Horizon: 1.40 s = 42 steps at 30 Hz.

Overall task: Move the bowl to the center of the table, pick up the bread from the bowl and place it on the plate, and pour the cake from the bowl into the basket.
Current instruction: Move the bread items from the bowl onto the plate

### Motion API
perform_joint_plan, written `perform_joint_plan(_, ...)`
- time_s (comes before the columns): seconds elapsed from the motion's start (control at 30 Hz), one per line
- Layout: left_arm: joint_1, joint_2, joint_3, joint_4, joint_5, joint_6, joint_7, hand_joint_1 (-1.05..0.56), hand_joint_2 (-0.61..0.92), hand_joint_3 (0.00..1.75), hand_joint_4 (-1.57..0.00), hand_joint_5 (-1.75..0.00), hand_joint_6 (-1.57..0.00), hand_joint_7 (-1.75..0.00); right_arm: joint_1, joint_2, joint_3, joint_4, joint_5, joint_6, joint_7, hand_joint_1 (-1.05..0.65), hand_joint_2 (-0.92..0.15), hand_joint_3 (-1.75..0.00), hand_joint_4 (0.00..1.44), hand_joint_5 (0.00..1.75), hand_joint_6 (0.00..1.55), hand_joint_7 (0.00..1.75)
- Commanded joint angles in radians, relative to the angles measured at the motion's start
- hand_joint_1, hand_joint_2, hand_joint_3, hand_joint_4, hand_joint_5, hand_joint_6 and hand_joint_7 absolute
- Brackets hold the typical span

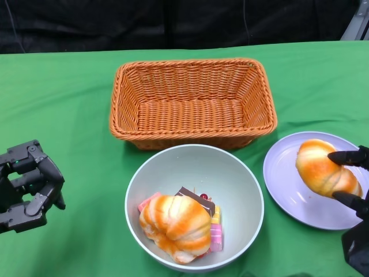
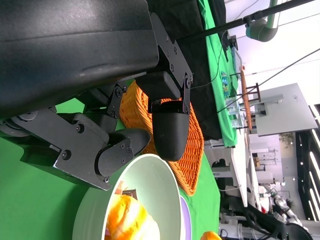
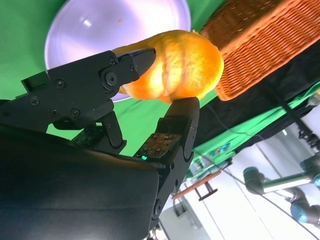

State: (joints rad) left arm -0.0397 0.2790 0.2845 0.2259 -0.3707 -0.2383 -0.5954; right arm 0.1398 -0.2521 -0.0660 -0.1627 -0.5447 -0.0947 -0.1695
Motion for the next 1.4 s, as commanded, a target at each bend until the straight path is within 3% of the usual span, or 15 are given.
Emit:
perform_joint_plan(0.03,-0.004,0.017,0.008,-0.001,-0.013,0.004,-0.006,-0.07,0.6,0.98,-0.71,-1.66,-0.71,-1.42,-0.034,-0.01,0.009,0.066,-0.019,-0.04,-0.064,-0.14,-0.91,0.0,0.77,1.65,0.94,0.56)
perform_joint_plan(0.13,-0.004,0.015,0.006,-0.005,-0.011,0.009,-0.001,-0.08,0.59,0.97,-0.72,-1.67,-0.72,-1.41,-0.073,-0.018,0.036,0.176,-0.077,-0.06,-0.141,-0.15,-0.91,0.0,0.79,1.65,0.96,0.51)
perform_joint_plan(0.3,-0.005,0.014,0.006,-0.002,-0.01,0.001,-0.006,-0.07,0.6,0.98,-0.71,-1.66,-0.71,-1.4,-0.102,-0.025,0.068,0.244,-0.129,-0.05,-0.195,-0.13,-0.88,0.0,0.81,1.55,1.04,0.38)
perform_joint_plan(0.43,-0.002,0.014,0.004,-0.006,-0.005,0.0,-0.001,-0.07,0.59,0.98,-0.71,-1.67,-0.72,-1.41,-0.118,-0.023,0.08,0.272,-0.119,-0.047,-0.193,-0.1,-0.88,0.0,0.81,1.42,1.06,0.33)
perform_joint_plan(0.67,0.002,0.014,0.005,-0.01,-0.006,-0.001,-0.004,-0.08,0.59,0.99,-0.71,-1.67,-0.72,-1.4,-0.129,-0.029,0.136,0.244,-0.156,0.104,-0.091,-0.14,-0.89,0.0,0.81,1.37,1.07,0.25)
perform_joint_plan(0.77,0.002,0.013,0.003,-0.01,-0.002,-0.002,-0.001,-0.07,0.6,0.99,-0.7,-1.66,-0.72,-1.4,-0.113,-0.045,0.157,0.192,-0.17,0.186,0.005,-0.2,-0.89,0.0,0.77,1.22,1.07,0.15)
perform_joint_plan(0.83,0.001,0.013,0.002,-0.008,-0.001,-0.004,0.0,-0.07,0.6,0.99,-0.7,-1.66,-0.72,-1.41,-0.108,-0.049,0.164,0.168,-0.176,0.222,0.04,-0.22,-0.89,0.0,0.81,1.01,1.08,0.08)
perform_joint_plan(0.93,-0.001,0.012,0.003,-0.003,-0.002,-0.006,-0.003,-0.07,0.6,0.99,-0.7,-1.66,-0.72,-1.41,-0.096,-0.059,0.18,0.124,-0.189,0.273,0.097,-0.22,-0.89,0.0,0.83,0.95,1.08,0.05)
perform_joint_plan(0.97,-0.003,0.012,0.003,0.001,-0.004,-0.006,-0.005,-0.07,0.6,0.98,-0.71,-1.65,-0.72,-1.4,-0.088,-0.065,0.189,0.099,-0.199,0.301,0.133,-0.25,-0.9,0.0,0.83,0.67,0.99,0.02)
perform_joint_plan(1.03,-0.004,0.011,0.003,0.004,-0.006,-0.007,-0.007,-0.06,0.61,0.96,-0.71,-1.65,-0.72,-1.39,-0.079,-0.073,0.201,0.066,-0.211,0.338,0.176,-0.26,-0.9,0.0,0.9,0.38,0.94,0.01)
perform_joint_plan(1.1,-0.004,0.011,0.004,0.006,-0.003,-0.01,-0.005,-0.06,0.62,0.95,-0.71,-1.65,-0.72,-1.39,-0.07,-0.075,0.21,0.029,-0.22,0.371,0.216,-0.26,-0.91,0.0,0.92,0.32,0.93,0.0)
perform_joint_plan(1.2,-0.003,0.011,0.004,0.004,0.003,-0.014,0.002,-0.07,0.61,0.94,-0.73,-1.65,-0.74,-1.39,-0.051,-0.083,0.223,-0.04,-0.228,0.43,0.298,-0.3,-0.89,0.0,0.83,0.2,0.77,0.0)
perform_joint_plan(1.4,0.0,0.015,0.005,0.0,0.004,-0.012,0.002,-0.08,0.6,0.96,-0.73,-1.66,-0.74,-1.39,-0.044,-0.084,0.239,-0.091,-0.25,0.506,0.356,-0.34,-0.89,0.0,0.71,0.08,0.67,0.0)
